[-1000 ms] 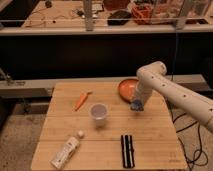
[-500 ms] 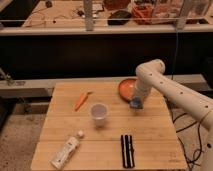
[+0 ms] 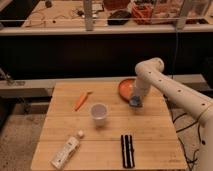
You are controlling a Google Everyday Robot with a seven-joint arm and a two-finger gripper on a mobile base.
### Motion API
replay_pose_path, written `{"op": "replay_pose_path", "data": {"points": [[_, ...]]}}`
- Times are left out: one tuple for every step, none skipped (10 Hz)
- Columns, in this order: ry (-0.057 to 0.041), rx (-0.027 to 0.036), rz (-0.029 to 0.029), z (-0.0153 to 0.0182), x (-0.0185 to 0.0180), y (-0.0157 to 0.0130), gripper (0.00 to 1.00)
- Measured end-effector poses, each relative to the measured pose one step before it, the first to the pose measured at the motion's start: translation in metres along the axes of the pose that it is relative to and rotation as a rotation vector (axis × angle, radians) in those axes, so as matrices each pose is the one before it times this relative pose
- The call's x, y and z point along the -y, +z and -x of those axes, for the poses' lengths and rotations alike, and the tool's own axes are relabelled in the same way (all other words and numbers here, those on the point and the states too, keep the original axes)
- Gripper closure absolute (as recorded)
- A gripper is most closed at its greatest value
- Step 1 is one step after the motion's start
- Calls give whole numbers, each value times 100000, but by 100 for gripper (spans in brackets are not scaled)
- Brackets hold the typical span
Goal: Place the white sponge in the ceramic bowl
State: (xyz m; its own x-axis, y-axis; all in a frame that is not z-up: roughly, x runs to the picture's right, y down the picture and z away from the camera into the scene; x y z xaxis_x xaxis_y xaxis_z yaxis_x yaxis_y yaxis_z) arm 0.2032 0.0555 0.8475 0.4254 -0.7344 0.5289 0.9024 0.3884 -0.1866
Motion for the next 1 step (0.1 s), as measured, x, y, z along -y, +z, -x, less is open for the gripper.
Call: {"op": "replay_pose_path", "data": {"points": [[-39, -63, -192, -293, 271, -36, 95]]}}
